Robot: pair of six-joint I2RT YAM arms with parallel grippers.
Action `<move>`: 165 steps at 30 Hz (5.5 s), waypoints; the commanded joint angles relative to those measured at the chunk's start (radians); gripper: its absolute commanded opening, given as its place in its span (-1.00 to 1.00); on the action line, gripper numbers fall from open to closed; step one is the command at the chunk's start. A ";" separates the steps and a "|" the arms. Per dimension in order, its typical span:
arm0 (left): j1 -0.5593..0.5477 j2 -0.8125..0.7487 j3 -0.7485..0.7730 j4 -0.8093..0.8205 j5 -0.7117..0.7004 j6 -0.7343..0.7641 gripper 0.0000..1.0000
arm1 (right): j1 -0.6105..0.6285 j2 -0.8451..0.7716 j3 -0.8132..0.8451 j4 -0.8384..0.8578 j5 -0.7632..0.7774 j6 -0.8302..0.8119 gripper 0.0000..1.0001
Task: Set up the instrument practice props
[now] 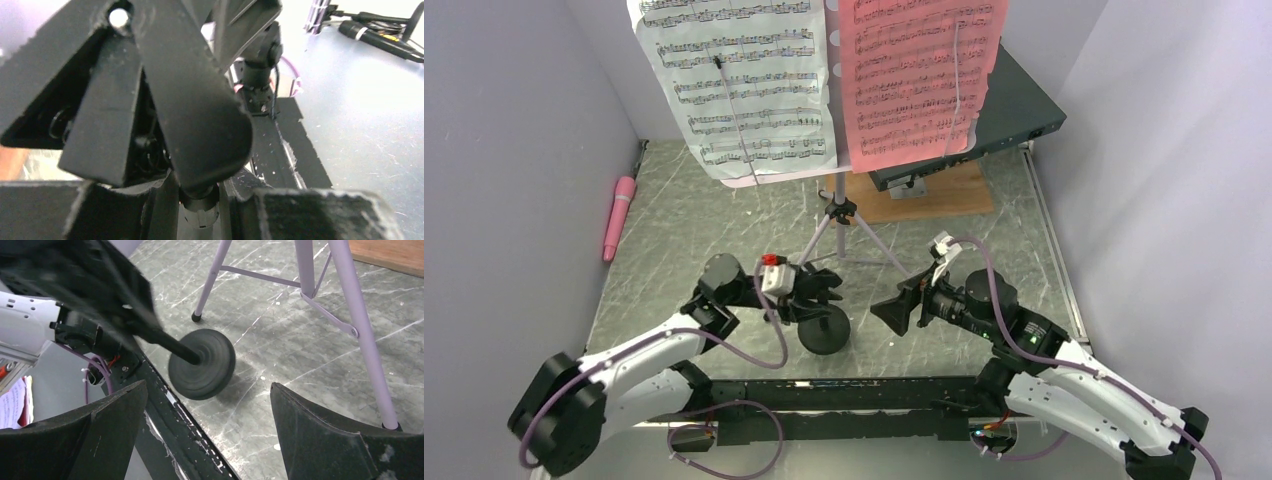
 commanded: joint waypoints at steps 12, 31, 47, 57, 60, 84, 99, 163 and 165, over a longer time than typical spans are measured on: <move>-0.040 0.244 -0.075 0.164 -0.280 0.044 -0.73 | -0.001 -0.113 0.008 -0.008 0.047 -0.016 0.91; -0.073 -0.281 0.310 -1.246 -0.217 0.491 0.99 | 0.000 -0.186 0.015 -0.067 0.061 -0.038 0.93; -0.073 -0.503 0.471 -1.302 -0.939 0.073 0.99 | 0.000 -0.109 0.014 -0.040 0.065 -0.052 0.96; -0.073 -0.213 0.655 -2.077 -2.062 -1.040 0.98 | -0.001 -0.074 0.015 -0.022 0.057 -0.062 0.96; -0.072 -0.151 0.651 -2.044 -2.146 -1.046 0.99 | 0.000 -0.072 0.021 -0.029 0.051 -0.062 0.96; 0.929 0.766 0.761 -1.037 -1.788 -0.330 0.90 | -0.001 -0.130 0.019 -0.030 0.002 -0.052 0.97; 0.846 1.350 1.142 -0.653 -1.793 0.411 0.99 | -0.002 -0.066 0.082 -0.078 -0.057 -0.055 0.97; 0.620 1.163 1.058 -0.874 -1.816 0.294 -0.72 | -0.002 0.063 0.123 -0.014 -0.100 -0.061 0.98; 0.626 1.119 1.007 -0.858 -1.725 0.265 -0.56 | -0.002 0.058 0.124 -0.016 -0.094 -0.060 0.97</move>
